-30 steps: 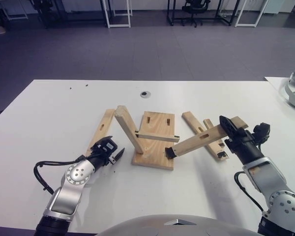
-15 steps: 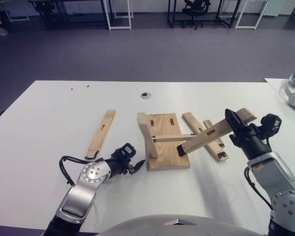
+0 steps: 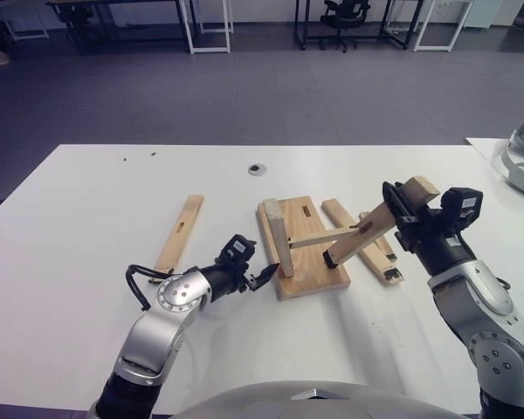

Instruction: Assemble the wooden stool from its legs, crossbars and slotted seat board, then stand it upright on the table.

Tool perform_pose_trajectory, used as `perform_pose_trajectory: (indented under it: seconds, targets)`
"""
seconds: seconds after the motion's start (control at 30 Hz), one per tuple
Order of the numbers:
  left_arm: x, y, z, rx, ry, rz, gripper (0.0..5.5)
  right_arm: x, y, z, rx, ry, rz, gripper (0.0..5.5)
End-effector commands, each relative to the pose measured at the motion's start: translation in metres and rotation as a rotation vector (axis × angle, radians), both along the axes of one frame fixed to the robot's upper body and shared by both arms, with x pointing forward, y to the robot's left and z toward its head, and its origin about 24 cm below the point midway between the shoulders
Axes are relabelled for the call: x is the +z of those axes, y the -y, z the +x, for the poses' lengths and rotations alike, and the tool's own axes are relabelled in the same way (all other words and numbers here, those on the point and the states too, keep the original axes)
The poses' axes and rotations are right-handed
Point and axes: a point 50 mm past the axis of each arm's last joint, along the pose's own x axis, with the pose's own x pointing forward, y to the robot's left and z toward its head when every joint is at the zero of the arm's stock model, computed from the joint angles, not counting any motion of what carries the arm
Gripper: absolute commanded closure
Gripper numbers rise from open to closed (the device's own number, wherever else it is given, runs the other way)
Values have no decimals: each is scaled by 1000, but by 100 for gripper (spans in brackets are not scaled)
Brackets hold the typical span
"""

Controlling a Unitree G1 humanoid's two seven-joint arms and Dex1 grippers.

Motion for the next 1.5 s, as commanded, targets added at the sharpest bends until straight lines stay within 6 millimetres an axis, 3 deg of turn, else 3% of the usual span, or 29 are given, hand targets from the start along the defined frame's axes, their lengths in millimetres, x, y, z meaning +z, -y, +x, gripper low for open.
perform_pose_trajectory:
  seconds: [0.03, 0.27, 0.4, 0.5, 0.73, 0.97, 1.03, 1.17, 1.3, 1.4, 1.5]
  targets:
    - [4, 6, 0, -11, 12, -20, 174, -50, 1, -2, 2, -321, -105, 443]
    - [2, 10, 1, -4, 13, -21, 174, -43, 1, 9, 33, -329, -137, 443]
    - [1, 11, 2, 15, 15, -25, 174, -40, -2, 5, 119, -318, -197, 443]
    - [2, 14, 4, 31, 33, -36, 174, -47, -6, -1, 219, -369, -244, 360]
    - [38, 41, 11, 50, 142, -171, 174, -32, -26, 2, 389, -256, -205, 244]
    - [51, 48, 17, 77, 187, -187, 174, -35, -34, -1, 461, -266, -219, 239]
    - [50, 38, 18, 112, 190, -166, 174, -36, -29, 2, 435, -266, -227, 239]
    - [35, -1, 19, 172, 145, -59, 174, -34, -3, -2, 366, -198, -228, 239]
    - [33, -35, 26, 214, 152, 17, 174, -10, 13, 7, 329, -31, -186, 239]
    - [57, -59, 46, 267, 273, 34, 174, 25, 19, 20, 344, 123, -118, 239]
    - [124, -70, 64, 252, 522, -79, 174, 81, 27, 32, 411, 322, -63, 239]
